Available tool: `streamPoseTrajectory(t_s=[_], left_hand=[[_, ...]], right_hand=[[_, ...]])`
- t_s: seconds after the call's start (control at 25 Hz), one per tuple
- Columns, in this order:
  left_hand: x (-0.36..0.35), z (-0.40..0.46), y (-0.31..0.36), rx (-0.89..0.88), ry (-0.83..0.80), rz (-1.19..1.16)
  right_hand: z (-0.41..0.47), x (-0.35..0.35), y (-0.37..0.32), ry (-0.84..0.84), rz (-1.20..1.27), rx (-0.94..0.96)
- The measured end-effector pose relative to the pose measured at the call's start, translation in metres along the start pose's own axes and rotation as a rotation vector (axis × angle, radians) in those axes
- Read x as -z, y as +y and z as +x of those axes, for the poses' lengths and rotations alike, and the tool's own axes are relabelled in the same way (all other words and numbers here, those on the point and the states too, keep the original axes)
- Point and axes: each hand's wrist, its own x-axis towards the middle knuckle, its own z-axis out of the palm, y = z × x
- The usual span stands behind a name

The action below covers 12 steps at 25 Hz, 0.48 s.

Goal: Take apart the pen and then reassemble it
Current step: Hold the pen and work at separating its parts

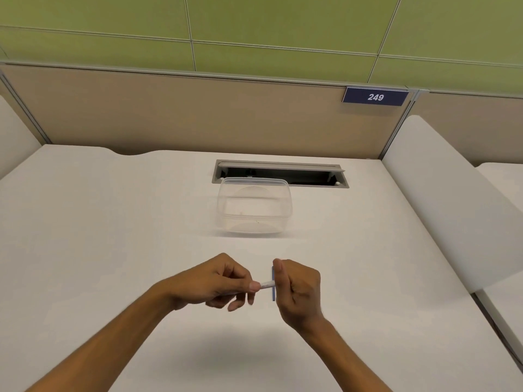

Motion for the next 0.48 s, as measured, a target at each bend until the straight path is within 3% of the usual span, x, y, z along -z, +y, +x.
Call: streamPoseTrajectory(t_s=[0.12,0.24,0.36,0.48], left_hand=[[-0.011,0.002,-0.003,-0.088,0.366,0.203],[-0.021,0.0,-0.008,-0.292,0.576,0.703],[-0.027,0.0,-0.011,-0.487,0.718,1.068],[-0.029,0.001,-0.013,-0.551,0.775,1.076]], right_hand=[[-0.003,-0.006,-0.002,-0.07,0.124,-0.51],[-0.005,-0.009,0.003,-0.148,0.265,-0.868],[-0.004,-0.007,0.001,-0.178,0.319,-0.943],[-0.001,-0.006,-0.004,-0.126,0.28,-0.843]])
